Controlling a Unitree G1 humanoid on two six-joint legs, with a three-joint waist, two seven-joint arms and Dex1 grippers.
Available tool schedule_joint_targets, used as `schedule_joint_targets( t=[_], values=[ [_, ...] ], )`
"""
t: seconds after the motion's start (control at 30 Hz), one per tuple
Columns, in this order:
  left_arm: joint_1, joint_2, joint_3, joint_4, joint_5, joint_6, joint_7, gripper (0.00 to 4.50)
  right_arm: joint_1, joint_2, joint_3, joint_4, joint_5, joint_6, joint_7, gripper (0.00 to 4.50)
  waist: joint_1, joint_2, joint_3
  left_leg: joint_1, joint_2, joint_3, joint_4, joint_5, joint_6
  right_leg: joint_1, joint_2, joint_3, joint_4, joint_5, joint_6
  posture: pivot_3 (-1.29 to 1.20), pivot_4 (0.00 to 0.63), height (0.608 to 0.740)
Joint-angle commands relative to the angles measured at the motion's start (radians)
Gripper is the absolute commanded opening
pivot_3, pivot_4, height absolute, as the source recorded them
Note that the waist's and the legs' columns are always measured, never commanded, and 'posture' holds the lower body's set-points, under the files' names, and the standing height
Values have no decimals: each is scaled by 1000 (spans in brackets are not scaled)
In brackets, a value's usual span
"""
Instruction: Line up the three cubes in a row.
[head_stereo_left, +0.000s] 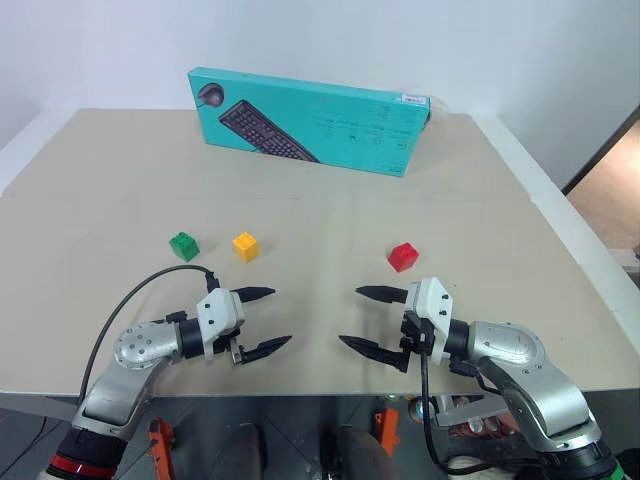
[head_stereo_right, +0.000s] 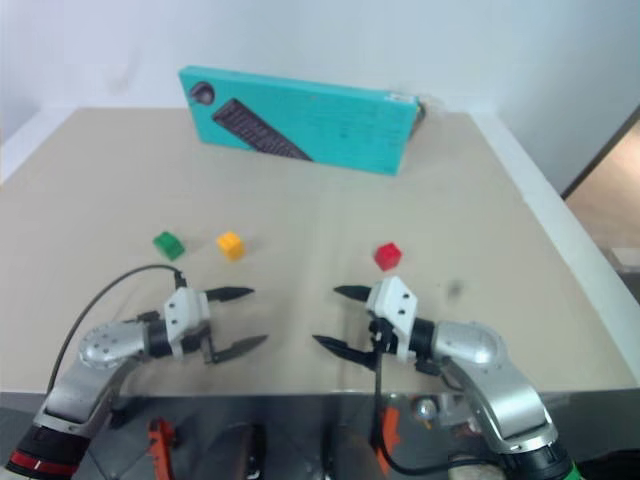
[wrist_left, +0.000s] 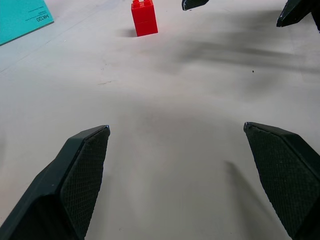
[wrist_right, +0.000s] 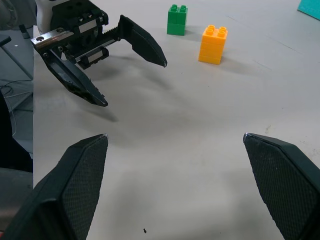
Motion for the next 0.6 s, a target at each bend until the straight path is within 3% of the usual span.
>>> schedule_joint_targets(
  t=[0.03, 0.6],
  values=[
    [-11, -8, 2, -11, -12, -13, -1, 4443, 0, 3, 0, -11, -7, -24, -4, 4500, 0, 0, 0, 0, 0, 0, 0, 0, 0, 0, 0, 0, 0, 0, 0, 0, 150, 740],
    [-34, -28, -4, -14, -89, 42, -37, 4443, 20, 49, -25, -46, 3, -14, -79, 4500, 0, 0, 0, 0, 0, 0, 0, 0, 0, 0, 1, 0, 0, 1, 2, 0, 150, 740]
  ],
)
